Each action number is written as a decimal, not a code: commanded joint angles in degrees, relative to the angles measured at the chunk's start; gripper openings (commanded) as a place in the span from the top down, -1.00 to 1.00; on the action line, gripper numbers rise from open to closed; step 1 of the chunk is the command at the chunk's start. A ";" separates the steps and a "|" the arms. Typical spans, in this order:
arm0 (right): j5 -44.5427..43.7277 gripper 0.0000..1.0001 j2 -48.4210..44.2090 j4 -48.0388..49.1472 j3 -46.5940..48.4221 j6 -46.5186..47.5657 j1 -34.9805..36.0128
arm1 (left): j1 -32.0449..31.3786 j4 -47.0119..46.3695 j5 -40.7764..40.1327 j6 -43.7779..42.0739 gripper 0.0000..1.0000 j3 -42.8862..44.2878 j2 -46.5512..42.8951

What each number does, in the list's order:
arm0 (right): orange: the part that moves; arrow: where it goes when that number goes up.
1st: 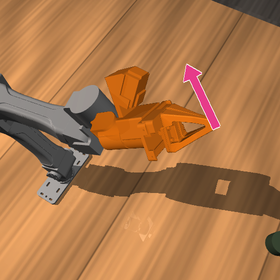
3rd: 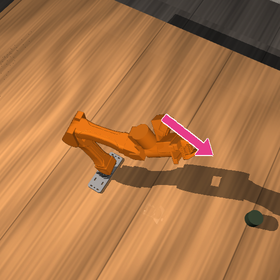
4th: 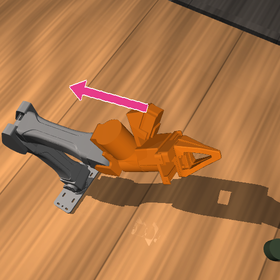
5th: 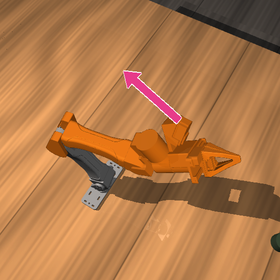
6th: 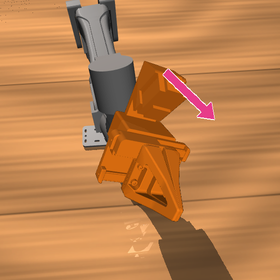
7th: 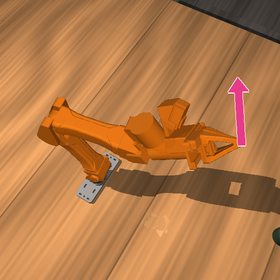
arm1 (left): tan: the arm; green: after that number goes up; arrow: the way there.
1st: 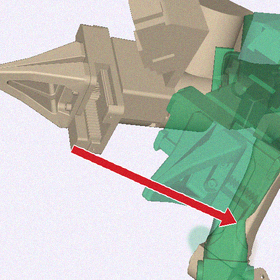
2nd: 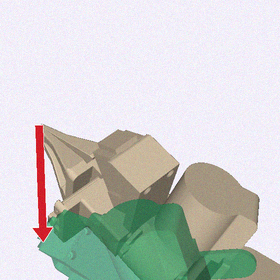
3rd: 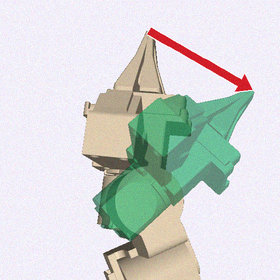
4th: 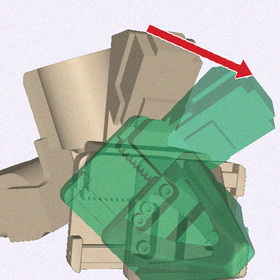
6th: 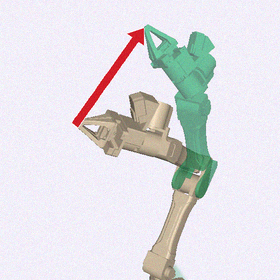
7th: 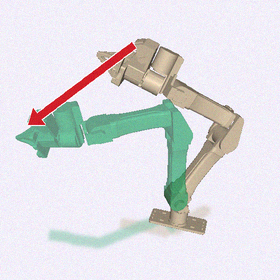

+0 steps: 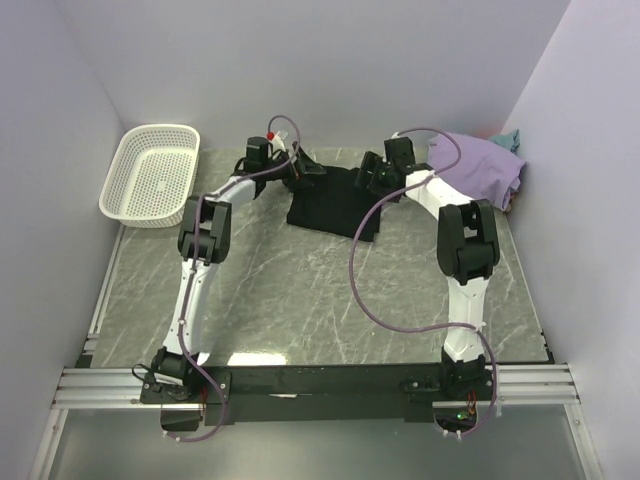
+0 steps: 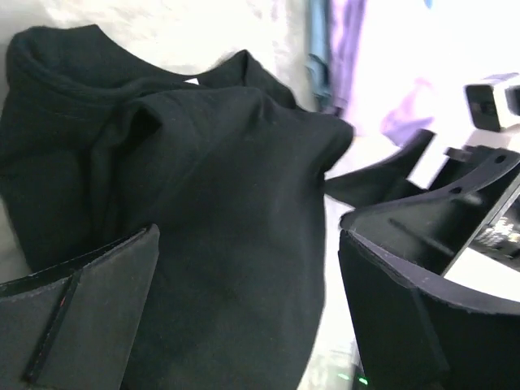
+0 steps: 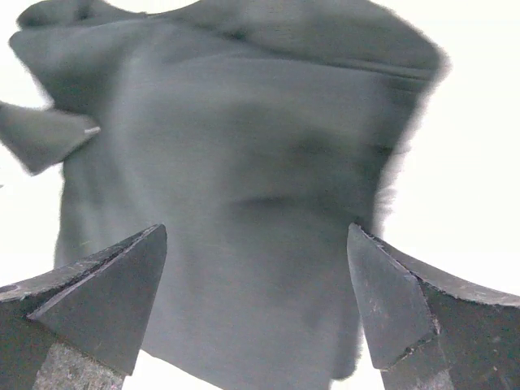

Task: Fold and stack the t-shirts
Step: Fold the tshirt

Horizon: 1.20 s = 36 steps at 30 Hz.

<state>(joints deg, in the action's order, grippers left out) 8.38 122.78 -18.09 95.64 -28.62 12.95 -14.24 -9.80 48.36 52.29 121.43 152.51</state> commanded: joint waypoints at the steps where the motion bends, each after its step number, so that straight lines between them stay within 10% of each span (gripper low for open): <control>1: -8.28 -0.97 -1.84 -1.69 2.01 2.25 -1.17 | 1.49 9.63 -11.52 -14.22 -0.99 -1.63 -6.86; 23: 9.11 -1.00 -8.17 9.64 -15.99 -1.70 -2.67 | 0.18 14.90 -25.06 -22.32 -0.99 -30.01 -32.52; 36: 28.44 -0.97 0.79 20.17 -16.27 -9.60 -1.88 | -0.44 17.98 -29.20 -21.71 -0.99 -30.81 -30.78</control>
<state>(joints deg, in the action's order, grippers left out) 27.00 118.76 -3.01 77.67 -33.78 10.46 -14.35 8.51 19.38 30.85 89.65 122.08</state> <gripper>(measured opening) 0.993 0.994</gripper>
